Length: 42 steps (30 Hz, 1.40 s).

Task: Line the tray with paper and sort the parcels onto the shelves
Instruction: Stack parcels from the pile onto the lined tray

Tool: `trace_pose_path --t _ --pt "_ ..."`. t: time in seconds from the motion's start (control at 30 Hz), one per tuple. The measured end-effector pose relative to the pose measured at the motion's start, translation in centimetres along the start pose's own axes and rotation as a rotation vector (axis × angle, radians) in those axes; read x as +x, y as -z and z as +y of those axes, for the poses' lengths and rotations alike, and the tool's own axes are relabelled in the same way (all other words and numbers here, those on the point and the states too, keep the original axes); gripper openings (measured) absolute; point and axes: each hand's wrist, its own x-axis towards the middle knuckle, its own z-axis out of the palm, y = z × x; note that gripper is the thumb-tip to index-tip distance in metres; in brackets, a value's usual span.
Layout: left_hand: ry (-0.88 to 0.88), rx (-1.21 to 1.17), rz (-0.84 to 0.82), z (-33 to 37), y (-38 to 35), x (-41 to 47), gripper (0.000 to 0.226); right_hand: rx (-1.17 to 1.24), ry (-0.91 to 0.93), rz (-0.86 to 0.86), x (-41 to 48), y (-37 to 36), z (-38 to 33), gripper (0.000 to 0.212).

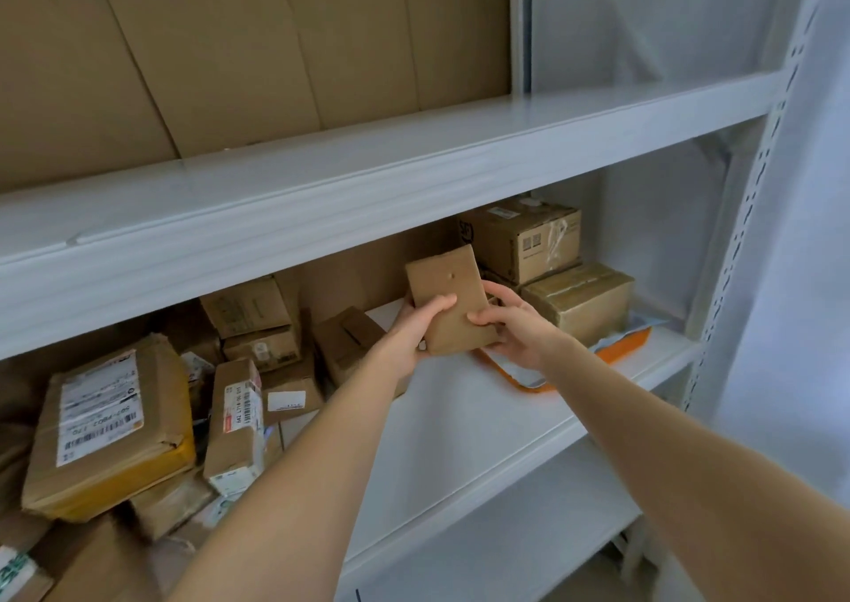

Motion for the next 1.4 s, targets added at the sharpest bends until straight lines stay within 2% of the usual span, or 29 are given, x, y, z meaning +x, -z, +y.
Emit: trace_pose_path --t 0.17,0.27,0.33,0.4,0.57,0.73,1.07,1.4 --pt "-0.006 -0.002 -0.01 0.3 -1.9 0.4 0.064 -0.108 -0.01 0.13 -0.9 1.1 -0.7 0.065" --pt "-0.01 -0.047 -0.021 0.4 -2.8 1.2 0.084 -0.206 0.047 0.41 -0.5 1.8 -0.9 0.065" --pt "-0.009 -0.054 0.012 0.3 -3.3 1.6 0.079 -0.419 0.049 0.555 0.1 2.8 -0.8 0.066" --pt "0.01 -0.021 0.019 0.0 -3.9 2.0 0.062 -0.674 0.002 0.604 0.5 3.7 -0.6 0.067" --pt "0.11 0.078 -0.02 -1.6 -5.3 3.3 0.037 -1.075 -0.038 0.619 1.5 3.7 0.6 0.07" --pt "0.18 0.092 -0.055 -2.9 -6.2 4.7 0.037 -1.351 -0.011 0.646 2.8 3.4 2.3 0.07" --pt "0.226 0.092 -0.09 -4.1 -6.9 7.1 0.033 -1.518 -0.082 0.63 5.2 3.1 3.7 0.066" --pt "0.236 0.15 -0.093 -3.8 -6.9 7.1 0.032 -1.703 -0.112 0.629 5.9 3.3 3.8 0.054"
